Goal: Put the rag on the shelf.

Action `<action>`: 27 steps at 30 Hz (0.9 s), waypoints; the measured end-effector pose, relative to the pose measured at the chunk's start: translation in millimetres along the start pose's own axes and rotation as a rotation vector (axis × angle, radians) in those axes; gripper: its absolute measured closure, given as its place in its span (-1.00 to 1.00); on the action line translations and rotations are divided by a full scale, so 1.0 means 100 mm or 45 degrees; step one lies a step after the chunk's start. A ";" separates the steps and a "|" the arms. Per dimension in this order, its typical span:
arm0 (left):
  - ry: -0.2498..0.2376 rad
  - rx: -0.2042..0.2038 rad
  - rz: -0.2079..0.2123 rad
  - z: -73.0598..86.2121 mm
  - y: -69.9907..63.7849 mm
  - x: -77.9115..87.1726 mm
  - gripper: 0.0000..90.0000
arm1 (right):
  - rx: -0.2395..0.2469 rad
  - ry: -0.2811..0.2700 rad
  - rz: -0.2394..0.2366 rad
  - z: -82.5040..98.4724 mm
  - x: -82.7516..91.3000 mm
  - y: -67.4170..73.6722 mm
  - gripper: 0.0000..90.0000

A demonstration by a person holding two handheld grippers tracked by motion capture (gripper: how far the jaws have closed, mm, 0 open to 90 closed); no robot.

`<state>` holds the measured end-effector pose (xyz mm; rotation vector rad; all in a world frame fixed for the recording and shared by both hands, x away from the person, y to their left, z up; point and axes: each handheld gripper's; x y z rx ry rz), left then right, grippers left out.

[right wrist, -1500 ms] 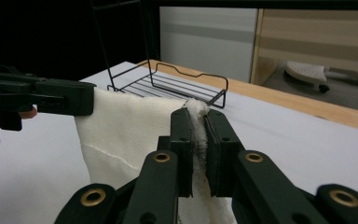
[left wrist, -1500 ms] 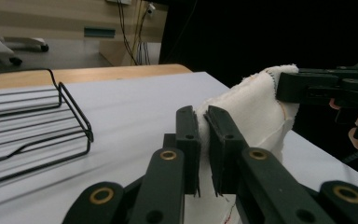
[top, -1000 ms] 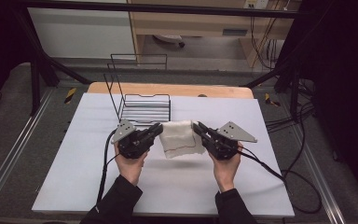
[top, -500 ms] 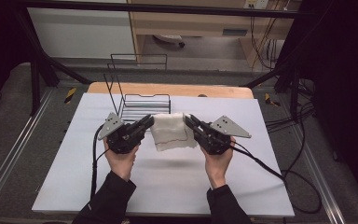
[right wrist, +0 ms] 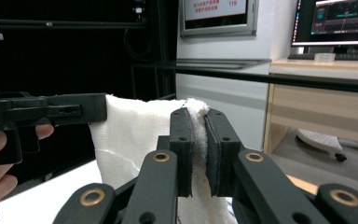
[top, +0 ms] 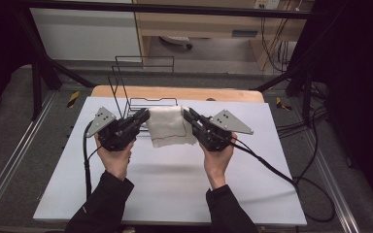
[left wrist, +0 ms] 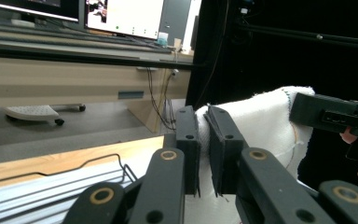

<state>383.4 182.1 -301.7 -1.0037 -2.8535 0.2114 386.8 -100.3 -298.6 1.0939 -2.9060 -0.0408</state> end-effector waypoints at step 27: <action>-0.114 -0.044 -0.057 -0.58 0.27 0.06 0.85 | 0.026 -0.107 0.015 -0.46 -0.43 0.14 0.84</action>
Point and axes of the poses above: each handheld gripper's, and its own axes: x roughly backward along the jaws, z roughly out of its underside, y roughly to its left, and after that the axes turned 1 degree about y, right-handed
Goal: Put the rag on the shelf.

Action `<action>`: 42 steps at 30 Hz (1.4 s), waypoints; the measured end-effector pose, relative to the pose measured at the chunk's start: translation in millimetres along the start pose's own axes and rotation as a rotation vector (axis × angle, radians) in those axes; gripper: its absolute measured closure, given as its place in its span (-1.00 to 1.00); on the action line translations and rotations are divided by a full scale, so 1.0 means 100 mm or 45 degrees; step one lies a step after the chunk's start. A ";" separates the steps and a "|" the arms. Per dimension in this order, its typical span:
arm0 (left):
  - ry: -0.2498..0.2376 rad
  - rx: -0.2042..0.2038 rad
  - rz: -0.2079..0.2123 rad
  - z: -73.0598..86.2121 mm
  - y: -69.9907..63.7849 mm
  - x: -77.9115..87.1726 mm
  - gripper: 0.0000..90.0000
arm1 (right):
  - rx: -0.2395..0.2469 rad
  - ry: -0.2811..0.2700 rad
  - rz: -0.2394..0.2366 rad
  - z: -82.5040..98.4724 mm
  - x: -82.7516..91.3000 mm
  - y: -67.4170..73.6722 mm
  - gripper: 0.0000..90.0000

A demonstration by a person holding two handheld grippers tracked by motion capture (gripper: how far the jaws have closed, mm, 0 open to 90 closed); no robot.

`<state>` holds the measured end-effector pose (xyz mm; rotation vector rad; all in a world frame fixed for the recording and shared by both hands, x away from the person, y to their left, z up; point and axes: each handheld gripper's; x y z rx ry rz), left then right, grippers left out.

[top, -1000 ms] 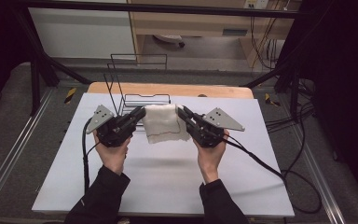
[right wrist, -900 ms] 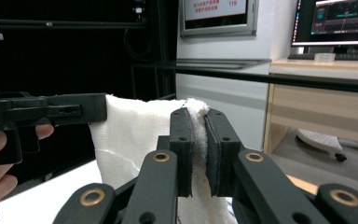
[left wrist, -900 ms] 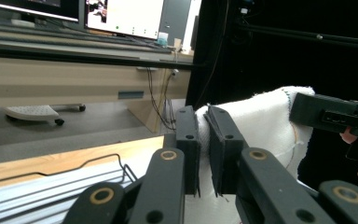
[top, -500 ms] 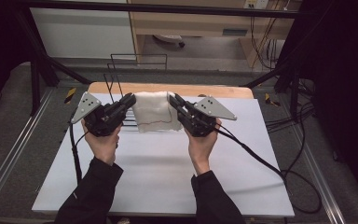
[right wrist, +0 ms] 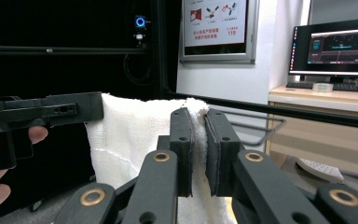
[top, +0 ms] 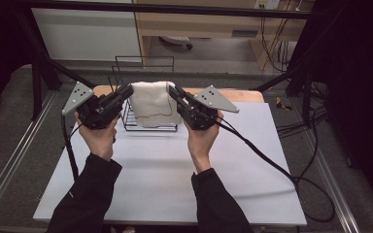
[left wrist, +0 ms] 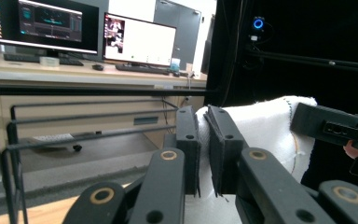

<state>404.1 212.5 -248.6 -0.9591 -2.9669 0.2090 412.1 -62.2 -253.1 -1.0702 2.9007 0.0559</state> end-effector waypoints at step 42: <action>-0.083 -0.052 -0.074 -0.83 0.39 -0.24 0.85 | 0.017 -0.099 0.025 -0.67 -0.65 0.01 0.84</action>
Point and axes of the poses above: each handheld gripper's, and its own axes: x roughly backward along the jaws, z roughly out of its underside, y roughly to its left, and after that the axes turned 1 degree about y, right-handed
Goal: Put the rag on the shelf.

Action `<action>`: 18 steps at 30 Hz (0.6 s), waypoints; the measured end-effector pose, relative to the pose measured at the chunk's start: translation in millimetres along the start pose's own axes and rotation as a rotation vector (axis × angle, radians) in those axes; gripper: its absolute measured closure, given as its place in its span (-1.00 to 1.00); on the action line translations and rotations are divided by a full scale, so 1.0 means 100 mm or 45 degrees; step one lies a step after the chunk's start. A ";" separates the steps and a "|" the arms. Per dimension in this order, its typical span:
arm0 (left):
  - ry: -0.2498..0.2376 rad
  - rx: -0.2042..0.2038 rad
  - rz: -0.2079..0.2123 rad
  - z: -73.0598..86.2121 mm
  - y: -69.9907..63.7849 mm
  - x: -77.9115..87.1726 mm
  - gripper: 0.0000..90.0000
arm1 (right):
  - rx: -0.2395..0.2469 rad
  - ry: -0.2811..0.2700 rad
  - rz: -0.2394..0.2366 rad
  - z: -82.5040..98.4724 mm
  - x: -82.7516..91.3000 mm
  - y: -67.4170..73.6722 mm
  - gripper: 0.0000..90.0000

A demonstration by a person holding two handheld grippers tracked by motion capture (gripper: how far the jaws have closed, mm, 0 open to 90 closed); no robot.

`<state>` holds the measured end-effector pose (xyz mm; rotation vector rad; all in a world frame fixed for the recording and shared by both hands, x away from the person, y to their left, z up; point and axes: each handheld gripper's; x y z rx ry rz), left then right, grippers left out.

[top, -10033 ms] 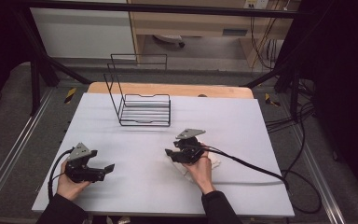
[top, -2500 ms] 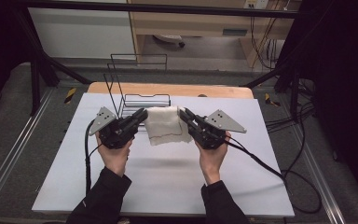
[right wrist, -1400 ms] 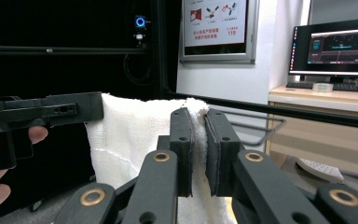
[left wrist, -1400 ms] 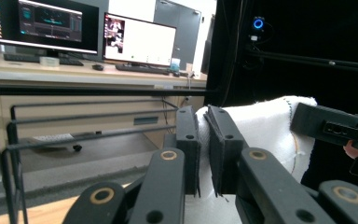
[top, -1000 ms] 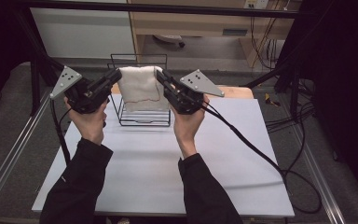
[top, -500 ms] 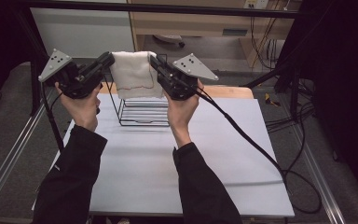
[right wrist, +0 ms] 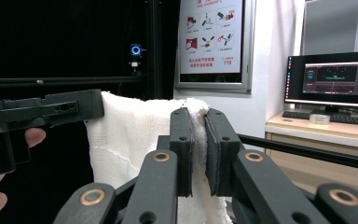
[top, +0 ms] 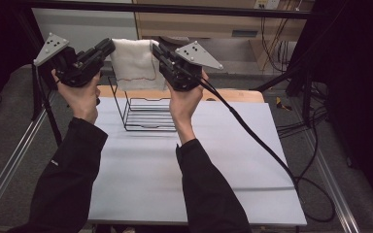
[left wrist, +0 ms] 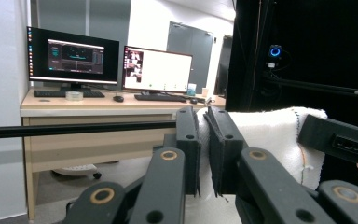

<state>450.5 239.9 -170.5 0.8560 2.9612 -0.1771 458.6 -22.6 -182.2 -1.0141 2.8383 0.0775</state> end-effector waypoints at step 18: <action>-0.006 -0.013 -0.038 -0.24 0.17 -0.17 0.85 | 0.010 -0.011 0.010 -0.15 -0.30 -0.04 0.83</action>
Point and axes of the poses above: each handheld gripper's, and its own axes: x roughly backward along the jaws, z roughly out of its underside, y roughly to its left, and after that the axes turned 1 degree about y, right-handed
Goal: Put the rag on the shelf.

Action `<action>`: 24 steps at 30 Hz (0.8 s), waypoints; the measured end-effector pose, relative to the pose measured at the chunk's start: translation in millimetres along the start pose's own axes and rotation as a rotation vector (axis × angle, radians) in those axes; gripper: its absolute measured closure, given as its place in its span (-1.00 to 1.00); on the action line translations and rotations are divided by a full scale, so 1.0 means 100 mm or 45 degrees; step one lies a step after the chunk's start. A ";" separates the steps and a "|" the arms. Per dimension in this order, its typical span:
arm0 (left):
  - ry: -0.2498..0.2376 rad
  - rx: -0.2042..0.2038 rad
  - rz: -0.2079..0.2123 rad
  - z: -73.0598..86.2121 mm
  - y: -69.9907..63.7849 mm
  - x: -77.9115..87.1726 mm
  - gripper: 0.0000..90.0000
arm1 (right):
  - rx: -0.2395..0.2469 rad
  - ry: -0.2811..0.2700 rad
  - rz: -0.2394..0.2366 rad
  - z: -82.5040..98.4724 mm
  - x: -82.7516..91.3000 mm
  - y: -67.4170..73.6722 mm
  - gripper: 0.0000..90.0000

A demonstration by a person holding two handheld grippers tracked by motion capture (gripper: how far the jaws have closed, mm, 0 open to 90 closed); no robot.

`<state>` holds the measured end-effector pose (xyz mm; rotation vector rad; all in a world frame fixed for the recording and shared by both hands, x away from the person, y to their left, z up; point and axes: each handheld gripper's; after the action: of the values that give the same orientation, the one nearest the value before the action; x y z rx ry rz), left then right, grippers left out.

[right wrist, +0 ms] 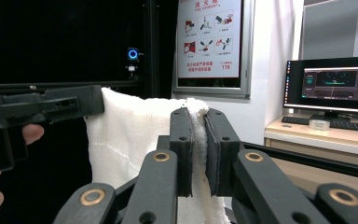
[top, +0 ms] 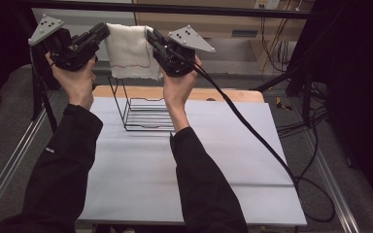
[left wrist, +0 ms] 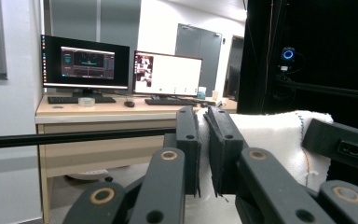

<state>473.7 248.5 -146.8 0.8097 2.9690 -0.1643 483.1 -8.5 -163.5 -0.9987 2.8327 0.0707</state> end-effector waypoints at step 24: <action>0.071 0.024 -0.031 0.26 0.24 -0.37 0.85 | -0.026 0.116 0.025 0.19 -0.38 -0.30 0.83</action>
<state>519.0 247.3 -171.5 0.7933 3.0353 -0.1744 533.0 -6.2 -176.9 -1.0027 2.9299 0.0574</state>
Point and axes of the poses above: each handheld gripper's, and its own axes: x roughly backward along the jaws, z roughly out of its underside, y roughly to its left, and after that the axes turned 1 degree about y, right-handed
